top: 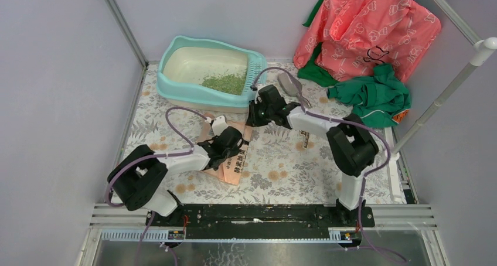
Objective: Fill the litter box with clean litter
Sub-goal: Close the cat litter bag at the center of the board.
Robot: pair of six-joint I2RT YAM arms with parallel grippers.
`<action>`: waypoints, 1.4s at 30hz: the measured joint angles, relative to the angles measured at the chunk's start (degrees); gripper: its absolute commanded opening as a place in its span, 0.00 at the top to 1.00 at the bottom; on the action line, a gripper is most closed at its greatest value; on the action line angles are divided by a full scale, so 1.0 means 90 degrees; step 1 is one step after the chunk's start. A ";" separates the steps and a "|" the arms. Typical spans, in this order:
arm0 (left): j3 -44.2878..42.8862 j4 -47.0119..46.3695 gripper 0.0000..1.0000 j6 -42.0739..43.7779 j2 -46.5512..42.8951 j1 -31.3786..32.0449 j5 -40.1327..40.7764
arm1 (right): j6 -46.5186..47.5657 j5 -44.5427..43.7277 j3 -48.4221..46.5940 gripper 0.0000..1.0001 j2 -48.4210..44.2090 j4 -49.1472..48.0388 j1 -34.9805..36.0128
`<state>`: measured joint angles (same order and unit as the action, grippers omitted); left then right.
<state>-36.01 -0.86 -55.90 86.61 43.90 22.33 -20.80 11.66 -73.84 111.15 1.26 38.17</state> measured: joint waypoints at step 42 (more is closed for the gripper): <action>0.0559 0.2242 0.53 0.0092 -0.2803 -0.0255 0.0092 | -0.1700 0.0911 0.4352 0.38 -0.2373 -0.2217 0.0000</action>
<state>-30.98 19.31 -55.07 61.39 41.60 23.16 -36.10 19.86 -34.68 89.80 -18.70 38.17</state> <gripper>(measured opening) 0.568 0.637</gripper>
